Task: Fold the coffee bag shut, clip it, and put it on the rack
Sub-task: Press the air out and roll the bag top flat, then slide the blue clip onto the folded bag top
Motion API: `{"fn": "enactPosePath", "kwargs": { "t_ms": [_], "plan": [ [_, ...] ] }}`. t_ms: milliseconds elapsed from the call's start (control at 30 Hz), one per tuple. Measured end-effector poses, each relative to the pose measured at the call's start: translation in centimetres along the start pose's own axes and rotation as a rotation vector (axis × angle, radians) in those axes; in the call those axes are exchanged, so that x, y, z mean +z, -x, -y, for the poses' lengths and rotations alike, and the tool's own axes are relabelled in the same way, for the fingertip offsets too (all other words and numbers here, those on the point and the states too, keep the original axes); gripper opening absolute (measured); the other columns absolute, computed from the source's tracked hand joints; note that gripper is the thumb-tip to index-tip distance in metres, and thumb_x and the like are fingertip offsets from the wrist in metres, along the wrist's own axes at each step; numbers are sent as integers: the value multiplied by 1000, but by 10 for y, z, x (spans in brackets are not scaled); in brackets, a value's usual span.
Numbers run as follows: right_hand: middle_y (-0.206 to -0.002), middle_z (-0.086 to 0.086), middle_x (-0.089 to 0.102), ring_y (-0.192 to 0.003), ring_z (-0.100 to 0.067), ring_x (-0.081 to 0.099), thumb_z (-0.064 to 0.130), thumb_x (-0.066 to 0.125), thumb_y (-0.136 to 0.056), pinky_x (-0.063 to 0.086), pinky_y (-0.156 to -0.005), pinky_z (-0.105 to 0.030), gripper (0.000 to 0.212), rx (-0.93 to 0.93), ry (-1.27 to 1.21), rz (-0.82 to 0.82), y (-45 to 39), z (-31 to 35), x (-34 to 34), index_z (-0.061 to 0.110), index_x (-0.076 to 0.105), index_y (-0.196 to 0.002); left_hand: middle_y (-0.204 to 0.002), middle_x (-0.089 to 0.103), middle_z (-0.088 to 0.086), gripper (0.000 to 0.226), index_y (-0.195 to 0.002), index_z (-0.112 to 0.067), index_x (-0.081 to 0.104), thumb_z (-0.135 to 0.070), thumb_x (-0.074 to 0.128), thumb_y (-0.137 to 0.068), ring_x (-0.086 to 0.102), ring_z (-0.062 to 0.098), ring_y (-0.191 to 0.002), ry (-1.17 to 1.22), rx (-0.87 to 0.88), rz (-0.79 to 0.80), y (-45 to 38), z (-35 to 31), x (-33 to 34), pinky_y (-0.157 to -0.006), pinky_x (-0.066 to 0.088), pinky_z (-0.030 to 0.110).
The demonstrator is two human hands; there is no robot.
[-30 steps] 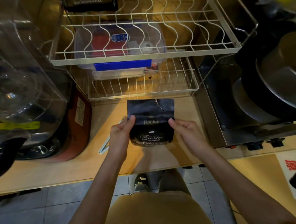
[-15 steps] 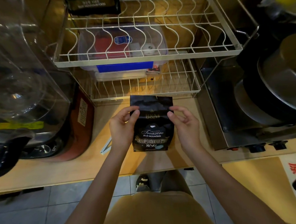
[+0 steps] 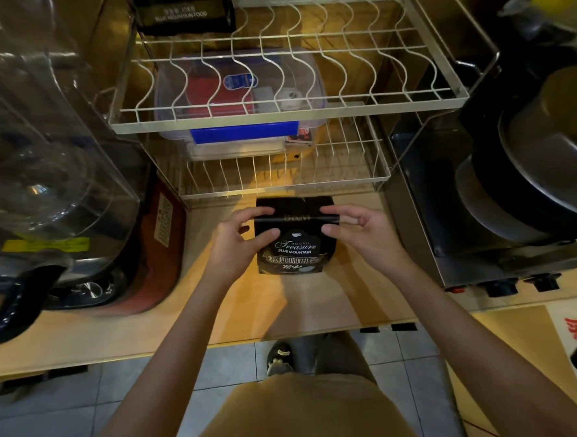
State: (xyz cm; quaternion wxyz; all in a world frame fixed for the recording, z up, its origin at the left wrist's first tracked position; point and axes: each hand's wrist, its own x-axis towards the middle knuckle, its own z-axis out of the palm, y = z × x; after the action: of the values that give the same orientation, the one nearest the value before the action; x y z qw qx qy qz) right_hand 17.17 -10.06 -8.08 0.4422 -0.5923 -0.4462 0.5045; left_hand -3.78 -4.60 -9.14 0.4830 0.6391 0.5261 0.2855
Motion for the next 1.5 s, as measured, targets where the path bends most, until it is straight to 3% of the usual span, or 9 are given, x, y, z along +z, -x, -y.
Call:
{"fn": "enactPosePath", "kwargs": {
  "t_ms": [167,267,433,567,667,833,1000,1133,1500],
  "plan": [
    [-106,-7,58,-91,6,54,11,69,-77,41,-82,-1,24,-94,223,-123,-6,-5,-2,24,68,-97,-119,51,-5,23,-96,-24,67,-19,69,-74,39,14,-120,-44,65,-25,-4,2,-6,-97,34,38],
    [-91,5,51,-99,-10,41,12,71,-75,25,-81,7,22,-163,362,-165,-10,-4,-2,24,69,-93,-109,62,-2,23,-98,-13,67,-12,68,-75,44,-3,-109,43,82,28,-6,-2,-6,-99,35,35],
    [-108,1,61,-112,-12,49,10,69,-78,33,-97,-18,11,-113,288,-73,-14,-3,-5,17,70,-87,-99,66,5,25,-99,-11,65,-8,68,-74,60,0,-93,193,-1,30,-4,-3,-5,-91,47,30],
    [-89,-3,65,-78,10,58,7,67,-78,44,-74,-2,13,-40,176,-98,-15,-5,0,12,69,-90,-72,73,-11,11,-83,-15,71,-9,65,-77,65,2,-76,255,-17,48,-5,6,-3,-73,52,19],
    [-83,3,67,-82,-1,61,10,70,-76,46,-71,-6,11,-21,145,-132,-16,-9,0,14,71,-86,-69,74,-13,10,-80,-15,70,-8,63,-78,67,9,-74,304,-11,53,-7,10,-3,-68,54,20],
    [-60,18,70,-64,6,62,4,67,-78,48,-61,-7,4,-41,76,-125,-16,-15,3,4,70,-78,-95,72,-8,21,-97,-22,68,-18,67,-76,63,17,-102,326,-19,105,-4,14,-8,-87,50,33],
    [-59,20,69,-61,9,60,10,65,-81,45,-56,-5,14,-30,55,-163,-15,-18,4,19,67,-71,-136,49,2,54,-126,-27,48,-41,65,-76,40,17,-128,-260,-18,4,22,48,-18,-101,32,30],
    [-64,10,66,-60,8,58,11,64,-83,45,-55,-4,10,-42,60,-157,-14,-18,6,15,68,-74,-119,60,18,43,-109,-11,61,-40,55,-78,55,37,-111,-607,5,-116,50,94,-17,-88,49,43],
    [-61,21,69,-65,7,59,12,64,-83,45,-61,-6,21,-62,44,-161,-15,-24,7,25,66,-66,-114,59,25,23,-102,1,63,1,58,-80,54,43,-104,-563,-182,-223,64,133,-17,-85,47,47]
  ]
}}
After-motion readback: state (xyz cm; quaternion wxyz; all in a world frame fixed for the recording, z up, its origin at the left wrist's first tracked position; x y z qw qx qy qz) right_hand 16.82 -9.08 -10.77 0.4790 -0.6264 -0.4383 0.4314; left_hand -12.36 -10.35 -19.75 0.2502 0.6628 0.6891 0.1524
